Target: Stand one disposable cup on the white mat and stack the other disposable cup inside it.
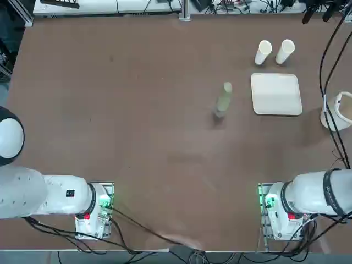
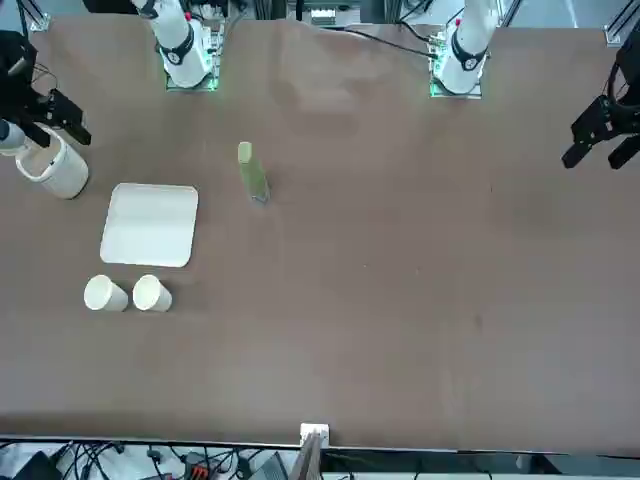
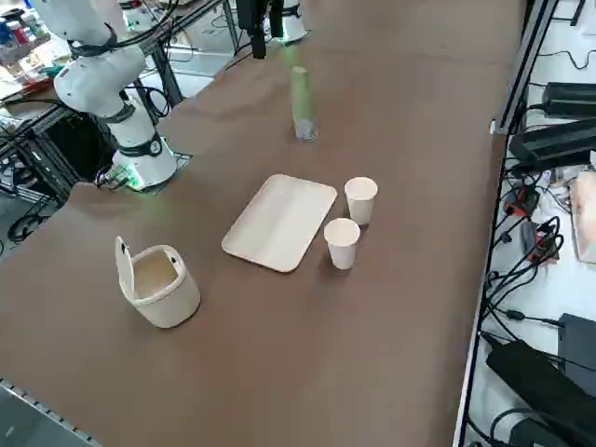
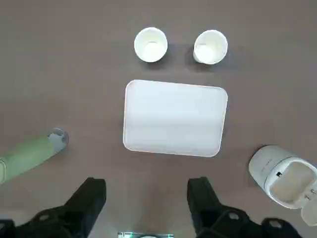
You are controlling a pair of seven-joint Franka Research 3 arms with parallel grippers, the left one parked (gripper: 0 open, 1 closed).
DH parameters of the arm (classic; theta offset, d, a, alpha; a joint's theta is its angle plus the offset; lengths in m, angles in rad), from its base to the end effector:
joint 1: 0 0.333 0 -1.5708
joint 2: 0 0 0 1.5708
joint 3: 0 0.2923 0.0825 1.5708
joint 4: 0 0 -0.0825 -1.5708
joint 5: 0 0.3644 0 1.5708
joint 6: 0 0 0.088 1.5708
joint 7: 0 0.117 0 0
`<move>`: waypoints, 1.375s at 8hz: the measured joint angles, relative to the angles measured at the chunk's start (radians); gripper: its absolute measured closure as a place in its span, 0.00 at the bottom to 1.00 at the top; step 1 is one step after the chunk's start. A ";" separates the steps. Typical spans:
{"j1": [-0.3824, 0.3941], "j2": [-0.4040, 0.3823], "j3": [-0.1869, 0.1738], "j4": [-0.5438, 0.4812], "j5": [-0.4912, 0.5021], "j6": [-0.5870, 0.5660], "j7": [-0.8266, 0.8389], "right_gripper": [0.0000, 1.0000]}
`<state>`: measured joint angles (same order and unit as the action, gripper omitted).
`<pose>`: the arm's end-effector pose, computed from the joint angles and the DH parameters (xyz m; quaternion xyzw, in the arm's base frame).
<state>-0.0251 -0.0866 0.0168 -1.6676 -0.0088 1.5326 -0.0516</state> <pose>0.5043 -0.0049 0.5890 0.9995 0.0215 -0.0243 0.0044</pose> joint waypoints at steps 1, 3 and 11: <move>0.000 0.000 0.000 0.000 0.000 0.001 0.001 0.00; 0.000 0.013 0.000 0.001 0.002 0.014 0.011 0.00; 0.036 0.433 0.002 0.030 -0.008 0.491 0.015 0.00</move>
<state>0.0108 0.3466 0.0191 -1.6375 -0.0172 2.0239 -0.0369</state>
